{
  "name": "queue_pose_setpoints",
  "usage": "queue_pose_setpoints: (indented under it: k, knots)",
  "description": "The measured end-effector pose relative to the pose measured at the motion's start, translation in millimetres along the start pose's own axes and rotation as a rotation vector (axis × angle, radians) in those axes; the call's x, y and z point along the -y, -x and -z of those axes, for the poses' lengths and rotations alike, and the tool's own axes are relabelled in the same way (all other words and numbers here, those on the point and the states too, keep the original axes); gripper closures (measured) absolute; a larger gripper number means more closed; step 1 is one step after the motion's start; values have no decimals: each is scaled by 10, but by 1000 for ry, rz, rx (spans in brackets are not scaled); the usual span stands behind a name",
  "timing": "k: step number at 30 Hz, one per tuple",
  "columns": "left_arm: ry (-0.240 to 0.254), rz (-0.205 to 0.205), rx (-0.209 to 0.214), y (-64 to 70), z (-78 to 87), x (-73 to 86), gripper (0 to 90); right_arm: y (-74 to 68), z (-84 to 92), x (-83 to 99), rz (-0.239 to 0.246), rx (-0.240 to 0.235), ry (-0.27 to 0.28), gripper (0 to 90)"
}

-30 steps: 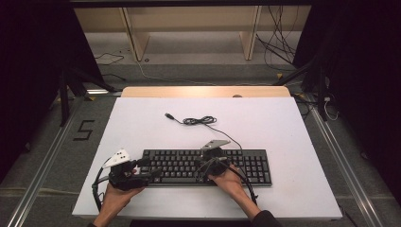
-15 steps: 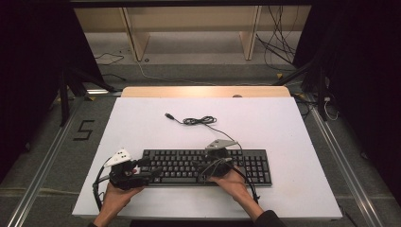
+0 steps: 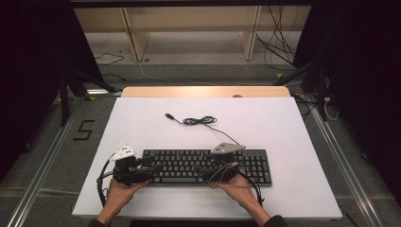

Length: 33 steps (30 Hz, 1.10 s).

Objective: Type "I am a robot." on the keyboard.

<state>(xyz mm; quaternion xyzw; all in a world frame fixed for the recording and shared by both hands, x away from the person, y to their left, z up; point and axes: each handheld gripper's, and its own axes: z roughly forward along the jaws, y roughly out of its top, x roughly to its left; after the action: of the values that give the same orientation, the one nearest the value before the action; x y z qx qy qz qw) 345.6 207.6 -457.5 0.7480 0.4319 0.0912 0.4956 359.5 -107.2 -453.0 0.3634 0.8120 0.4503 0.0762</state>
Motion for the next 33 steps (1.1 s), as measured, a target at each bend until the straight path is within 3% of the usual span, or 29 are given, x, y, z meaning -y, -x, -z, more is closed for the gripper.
queue_pose_setpoints:
  k: [7,17,25,33]
  knots:
    - [-52,-28,-13,5,-129,-68,584,-9,58,30,-6,-5,8,333]
    - [-106,-68,5,3,-327,-140,799,-31,110,69,-2,-11,21,323]
    - [-144,-99,20,44,-487,-187,875,-40,128,80,0,-9,18,320]
    - [-188,-116,20,68,-631,-187,888,-43,150,91,3,-12,22,319]
